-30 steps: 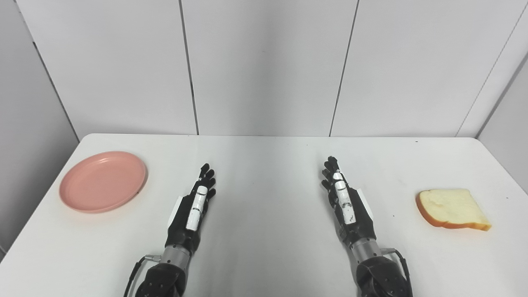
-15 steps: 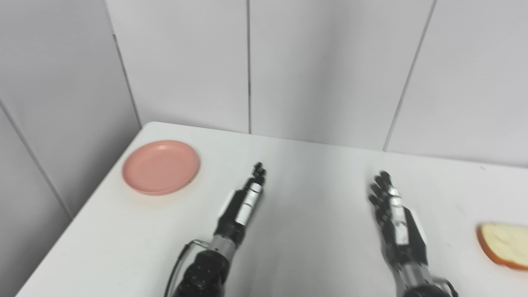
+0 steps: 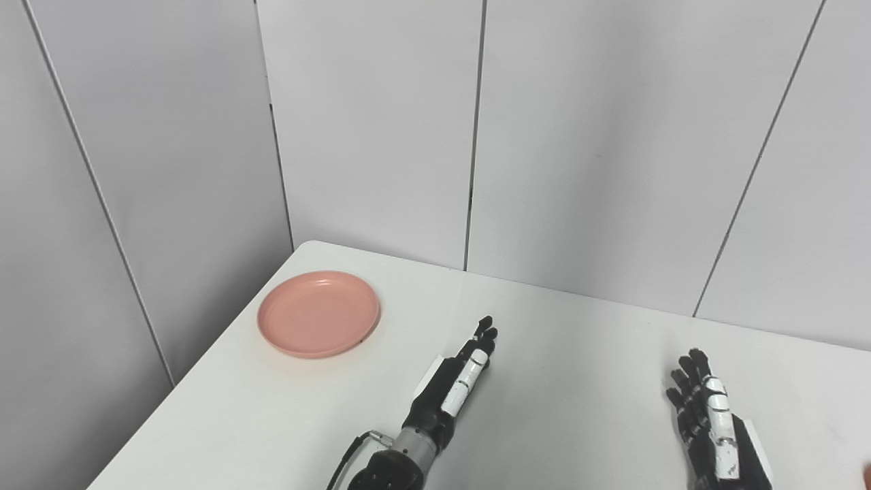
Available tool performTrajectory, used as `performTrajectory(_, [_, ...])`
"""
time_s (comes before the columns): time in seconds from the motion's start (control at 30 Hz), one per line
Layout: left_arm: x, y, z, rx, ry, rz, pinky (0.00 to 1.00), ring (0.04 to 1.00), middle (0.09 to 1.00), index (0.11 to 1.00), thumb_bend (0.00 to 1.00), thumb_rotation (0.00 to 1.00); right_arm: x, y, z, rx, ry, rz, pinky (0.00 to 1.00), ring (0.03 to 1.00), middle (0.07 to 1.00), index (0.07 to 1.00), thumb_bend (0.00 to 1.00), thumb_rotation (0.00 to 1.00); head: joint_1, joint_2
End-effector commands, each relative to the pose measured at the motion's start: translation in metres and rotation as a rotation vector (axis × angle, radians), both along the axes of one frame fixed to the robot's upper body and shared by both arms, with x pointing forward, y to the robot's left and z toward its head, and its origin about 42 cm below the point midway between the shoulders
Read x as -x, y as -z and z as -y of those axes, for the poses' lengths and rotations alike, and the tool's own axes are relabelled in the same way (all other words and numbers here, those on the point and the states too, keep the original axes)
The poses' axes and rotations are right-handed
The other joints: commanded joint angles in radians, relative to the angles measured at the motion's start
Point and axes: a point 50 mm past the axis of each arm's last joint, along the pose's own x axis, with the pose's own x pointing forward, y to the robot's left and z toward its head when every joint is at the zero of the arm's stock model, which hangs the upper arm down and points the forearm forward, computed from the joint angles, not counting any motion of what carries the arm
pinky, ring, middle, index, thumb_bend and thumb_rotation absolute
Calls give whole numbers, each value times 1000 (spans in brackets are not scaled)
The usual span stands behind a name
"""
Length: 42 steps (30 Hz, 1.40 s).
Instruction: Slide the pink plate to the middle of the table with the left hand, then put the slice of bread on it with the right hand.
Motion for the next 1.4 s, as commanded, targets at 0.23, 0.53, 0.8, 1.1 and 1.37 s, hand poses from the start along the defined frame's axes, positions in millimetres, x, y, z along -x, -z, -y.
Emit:
performTrajectory(0.23, [28, 45, 7, 26, -66, -100, 1000, 992, 996, 993, 729, 1000, 29, 39, 16, -5, 18, -111, 1000, 1000, 1000, 1000, 134, 1000, 8, 15])
performTrajectory(0.53, [21, 2, 16, 69, -99, 67, 999, 967, 967, 968, 731, 1000, 28, 40, 20, 8, 25, -112, 1000, 1000, 1000, 999, 140, 1000, -2, 22])
performTrajectory(0.8, [8, -71, 23, 182, -53, 245, 966, 962, 975, 974, 696, 1000, 29, 37, 23, -4, 20, -108, 1000, 982, 986, 978, 194, 1000, -13, 32])
performTrajectory(1.1, [-9, -126, 9, 211, -101, 402, 940, 937, 960, 954, 705, 1000, 33, 31, 27, 1, 12, -101, 1000, 978, 988, 980, 216, 972, -17, 57])
performTrajectory(1.37, [-5, -158, -27, 216, -156, 490, 965, 955, 966, 961, 718, 1000, 36, 26, 27, 19, 9, -89, 1000, 979, 987, 977, 202, 993, -14, 71])
